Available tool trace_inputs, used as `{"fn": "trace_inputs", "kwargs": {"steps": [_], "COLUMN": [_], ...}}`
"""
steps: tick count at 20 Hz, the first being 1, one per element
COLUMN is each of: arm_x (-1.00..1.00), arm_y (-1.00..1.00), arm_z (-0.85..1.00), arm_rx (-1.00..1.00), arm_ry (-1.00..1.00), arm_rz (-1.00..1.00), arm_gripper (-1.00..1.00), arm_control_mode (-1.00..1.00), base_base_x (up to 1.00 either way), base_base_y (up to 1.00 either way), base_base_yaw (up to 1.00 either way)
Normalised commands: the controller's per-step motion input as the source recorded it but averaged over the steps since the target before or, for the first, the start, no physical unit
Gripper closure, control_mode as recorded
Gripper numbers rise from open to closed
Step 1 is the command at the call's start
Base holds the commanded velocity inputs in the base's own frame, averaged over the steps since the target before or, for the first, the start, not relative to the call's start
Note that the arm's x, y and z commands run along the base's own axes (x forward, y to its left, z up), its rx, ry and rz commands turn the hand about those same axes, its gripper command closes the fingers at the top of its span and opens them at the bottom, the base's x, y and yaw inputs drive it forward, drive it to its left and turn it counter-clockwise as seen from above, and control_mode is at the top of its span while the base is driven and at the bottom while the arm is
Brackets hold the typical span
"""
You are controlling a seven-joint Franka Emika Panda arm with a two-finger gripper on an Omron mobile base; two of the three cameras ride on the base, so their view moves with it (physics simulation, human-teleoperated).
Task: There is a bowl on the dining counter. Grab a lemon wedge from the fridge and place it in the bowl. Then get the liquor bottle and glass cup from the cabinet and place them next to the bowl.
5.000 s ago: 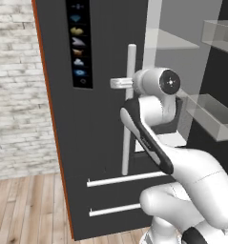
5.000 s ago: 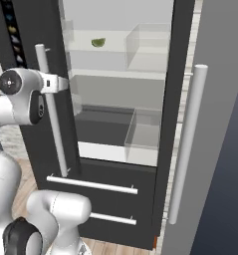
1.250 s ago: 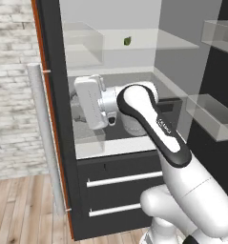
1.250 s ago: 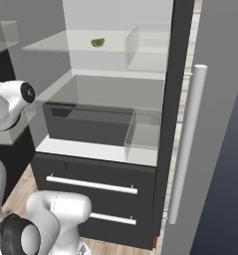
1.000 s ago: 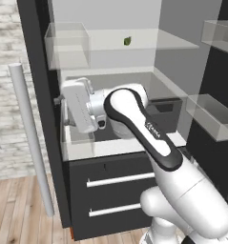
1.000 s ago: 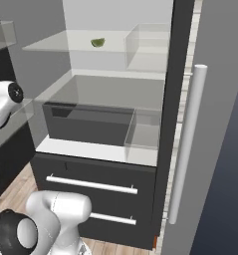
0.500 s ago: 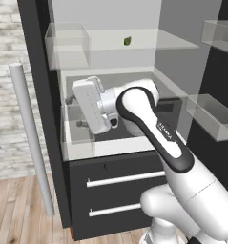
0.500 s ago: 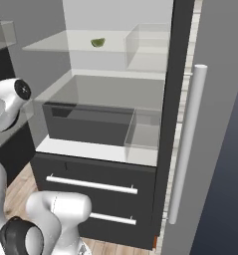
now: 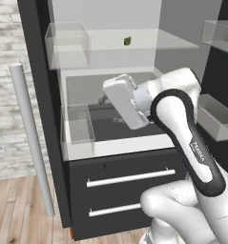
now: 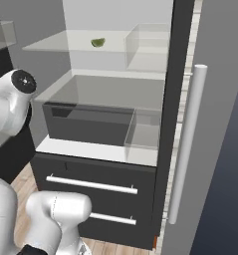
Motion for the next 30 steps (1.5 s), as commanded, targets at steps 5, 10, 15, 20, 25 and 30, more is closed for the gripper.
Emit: {"fn": "trace_inputs", "kwargs": {"steps": [5,10,15,20,25,30], "arm_x": [-0.52,-0.63,-0.66,-0.75,-0.21,0.00], "arm_y": [-0.66,-0.86,-0.83,-0.60,-0.19,0.00], "arm_z": [0.18,0.07,0.04,-0.01,-0.04,0.00], "arm_rx": [-0.44,-0.41,-0.39,-0.30,-0.11,0.00], "arm_ry": [-0.25,-0.20,-0.17,-0.20,-0.07,-0.01], "arm_rz": [-0.10,-0.04,0.00,0.00,-0.02,-0.02], "arm_gripper": [-1.00,-1.00,-1.00,-1.00,-1.00,-1.00], "arm_control_mode": [-1.00,-1.00,-1.00,-1.00,-1.00,-1.00], "base_base_x": [0.00,0.00,0.00,0.00,0.00,0.00], "base_base_y": [0.00,0.00,0.00,0.00,0.00,0.00], "base_base_yaw": [0.00,0.00,0.00,0.00,0.00,0.00]}}
